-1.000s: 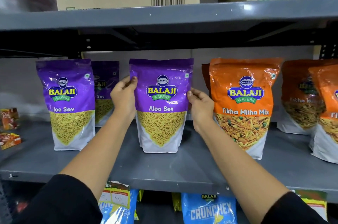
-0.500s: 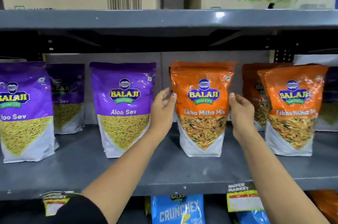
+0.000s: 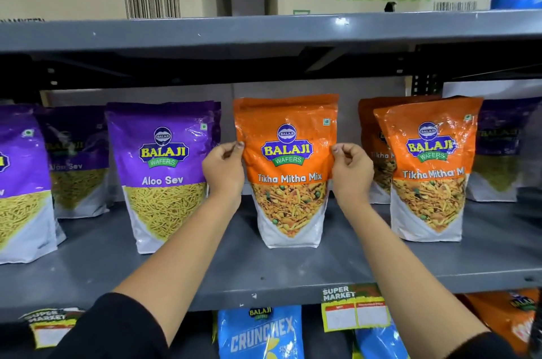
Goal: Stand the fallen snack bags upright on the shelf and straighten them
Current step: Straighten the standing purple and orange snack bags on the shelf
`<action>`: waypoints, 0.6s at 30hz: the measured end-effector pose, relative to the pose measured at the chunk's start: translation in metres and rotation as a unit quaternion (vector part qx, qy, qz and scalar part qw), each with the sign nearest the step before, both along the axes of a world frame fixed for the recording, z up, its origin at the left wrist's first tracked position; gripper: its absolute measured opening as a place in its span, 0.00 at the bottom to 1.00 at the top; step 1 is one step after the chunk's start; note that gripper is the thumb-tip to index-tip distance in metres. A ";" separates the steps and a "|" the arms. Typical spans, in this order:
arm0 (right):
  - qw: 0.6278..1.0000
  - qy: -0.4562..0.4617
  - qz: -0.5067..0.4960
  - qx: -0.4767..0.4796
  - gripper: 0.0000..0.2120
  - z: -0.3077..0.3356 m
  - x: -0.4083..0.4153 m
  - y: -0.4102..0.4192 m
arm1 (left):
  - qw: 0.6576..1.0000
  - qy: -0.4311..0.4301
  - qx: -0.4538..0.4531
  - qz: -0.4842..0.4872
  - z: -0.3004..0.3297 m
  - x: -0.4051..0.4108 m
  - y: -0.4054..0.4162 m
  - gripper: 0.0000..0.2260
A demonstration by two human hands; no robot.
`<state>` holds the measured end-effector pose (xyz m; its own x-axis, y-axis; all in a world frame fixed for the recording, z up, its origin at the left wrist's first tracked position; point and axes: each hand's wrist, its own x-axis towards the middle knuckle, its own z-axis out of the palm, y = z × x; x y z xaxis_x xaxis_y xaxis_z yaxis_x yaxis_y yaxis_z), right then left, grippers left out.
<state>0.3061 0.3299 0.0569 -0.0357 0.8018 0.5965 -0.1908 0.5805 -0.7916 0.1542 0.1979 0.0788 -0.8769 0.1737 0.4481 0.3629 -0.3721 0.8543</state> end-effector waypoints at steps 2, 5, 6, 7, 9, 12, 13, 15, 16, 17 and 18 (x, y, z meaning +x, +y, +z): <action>1.000 -0.003 -0.014 0.028 0.07 -0.001 0.000 -0.006 | 1.000 -0.003 0.009 0.010 0.000 0.004 0.001 0.10; 0.999 -0.019 0.007 0.033 0.07 0.000 0.006 -0.002 | 1.000 -0.006 0.014 0.026 -0.002 0.012 0.003 0.11; 0.999 -0.016 0.009 0.040 0.06 -0.002 0.014 0.000 | 0.999 0.005 0.019 0.049 -0.002 0.018 0.005 0.12; 0.999 -0.006 0.009 0.052 0.05 -0.003 0.023 0.002 | 0.996 0.034 0.027 0.081 -0.002 0.027 0.006 0.13; 0.996 0.033 0.001 0.084 0.05 -0.008 0.047 0.009 | 0.977 0.140 0.077 0.141 -0.002 0.055 0.009 0.14; 0.986 0.101 -0.075 0.108 0.07 -0.018 0.090 0.031 | 0.942 0.308 0.116 0.057 0.000 0.108 0.028 0.11; 0.982 0.126 -0.101 0.100 0.07 -0.021 0.105 0.041 | 0.940 0.328 0.094 -0.003 0.000 0.123 0.040 0.09; 0.976 0.139 -0.148 0.077 0.08 -0.029 0.134 0.065 | 0.941 0.323 0.012 -0.102 0.000 0.150 0.068 0.08; 0.978 0.133 -0.153 0.052 0.10 -0.034 0.147 0.078 | 0.944 0.299 -0.034 -0.138 -0.002 0.159 0.084 0.09; 0.981 0.128 -0.142 0.013 0.12 -0.039 0.158 0.090 | 0.947 0.265 -0.067 -0.166 -0.003 0.166 0.099 0.10; 0.984 0.129 -0.116 -0.037 0.13 -0.046 0.167 0.104 | 0.953 0.226 -0.087 -0.183 -0.001 0.170 0.114 0.12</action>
